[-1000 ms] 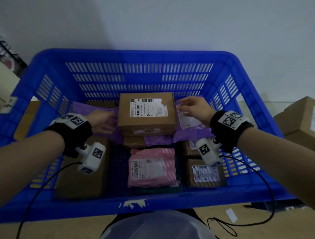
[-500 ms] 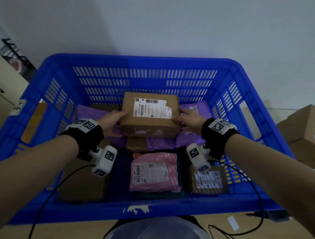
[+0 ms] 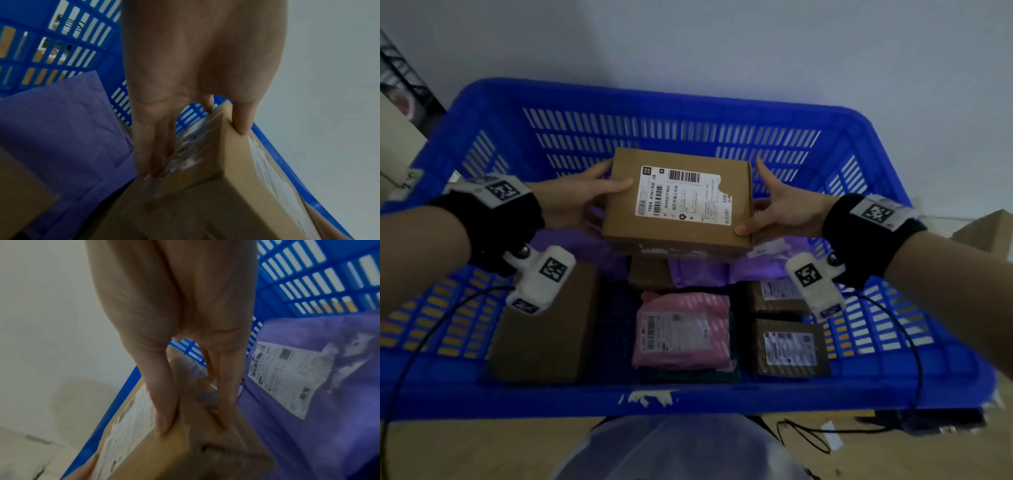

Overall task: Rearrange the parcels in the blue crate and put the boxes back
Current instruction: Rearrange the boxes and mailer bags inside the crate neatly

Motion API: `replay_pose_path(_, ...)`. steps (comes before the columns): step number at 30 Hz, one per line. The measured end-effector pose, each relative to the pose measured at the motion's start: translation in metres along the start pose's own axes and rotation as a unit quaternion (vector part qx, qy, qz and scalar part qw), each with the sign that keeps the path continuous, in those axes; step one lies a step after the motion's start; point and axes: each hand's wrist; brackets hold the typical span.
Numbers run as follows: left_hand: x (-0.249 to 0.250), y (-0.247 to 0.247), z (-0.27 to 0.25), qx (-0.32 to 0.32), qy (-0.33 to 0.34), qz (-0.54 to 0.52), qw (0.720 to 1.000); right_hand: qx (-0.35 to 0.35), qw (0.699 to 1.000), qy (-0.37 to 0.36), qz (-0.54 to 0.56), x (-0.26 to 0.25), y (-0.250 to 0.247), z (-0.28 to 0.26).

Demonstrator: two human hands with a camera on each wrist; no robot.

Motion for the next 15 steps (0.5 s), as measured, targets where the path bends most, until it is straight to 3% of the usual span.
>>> replay_pose_path(8,-0.023,-0.004,-0.005,-0.104,-0.119,0.058,0.986,-0.106,0.990,0.087,0.016,0.027,0.004,-0.022)
replay_pose_path(12,-0.031,0.005,0.000,-0.156,-0.161,0.113,0.968,-0.191,0.966,0.172,-0.032,0.048,0.012,-0.017)
replay_pose_path(15,-0.042,0.012,0.008,-0.184,-0.203,0.144,0.951,-0.232,0.950,0.196,-0.075,0.058,0.014,-0.005)
Point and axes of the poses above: each hand's wrist, its own z-axis towards the middle knuckle, its own y-axis out of the palm, x = y × z, and after that the axes turned 3 degrees about -z, right-handed
